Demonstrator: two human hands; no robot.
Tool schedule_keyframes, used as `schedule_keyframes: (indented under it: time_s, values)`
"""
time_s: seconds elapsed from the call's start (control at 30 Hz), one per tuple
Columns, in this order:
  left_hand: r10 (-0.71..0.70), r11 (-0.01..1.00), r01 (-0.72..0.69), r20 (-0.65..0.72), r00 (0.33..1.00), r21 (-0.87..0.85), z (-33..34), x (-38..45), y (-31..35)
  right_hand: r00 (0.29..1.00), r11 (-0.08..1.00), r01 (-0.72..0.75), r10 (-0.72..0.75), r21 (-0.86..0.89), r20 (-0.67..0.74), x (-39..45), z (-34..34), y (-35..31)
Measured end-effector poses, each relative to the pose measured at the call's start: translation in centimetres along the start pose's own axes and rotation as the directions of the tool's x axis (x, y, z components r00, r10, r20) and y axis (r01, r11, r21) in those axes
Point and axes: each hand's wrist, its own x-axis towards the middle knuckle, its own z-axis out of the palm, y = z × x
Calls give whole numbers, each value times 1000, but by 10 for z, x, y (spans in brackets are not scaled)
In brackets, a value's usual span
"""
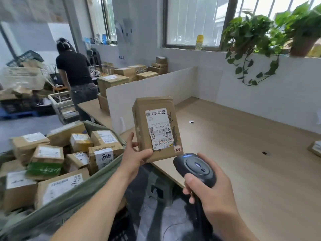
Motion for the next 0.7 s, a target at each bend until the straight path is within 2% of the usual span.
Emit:
schedule_keyframes:
  time_s: [0.33, 0.5, 0.7]
  values:
    - [16, 1000, -13, -120, 993, 22, -38, 41, 11, 975, 998, 64, -59, -15, 213, 63, 30, 2]
    - [62, 995, -49, -161, 985, 83, -36, 63, 18, 964, 999, 27, -37, 40, 263, 105, 34, 7]
    - [83, 993, -63, -219, 972, 97, -25, 81, 17, 945, 1000, -24, 19, 11, 326, 151, 27, 15]
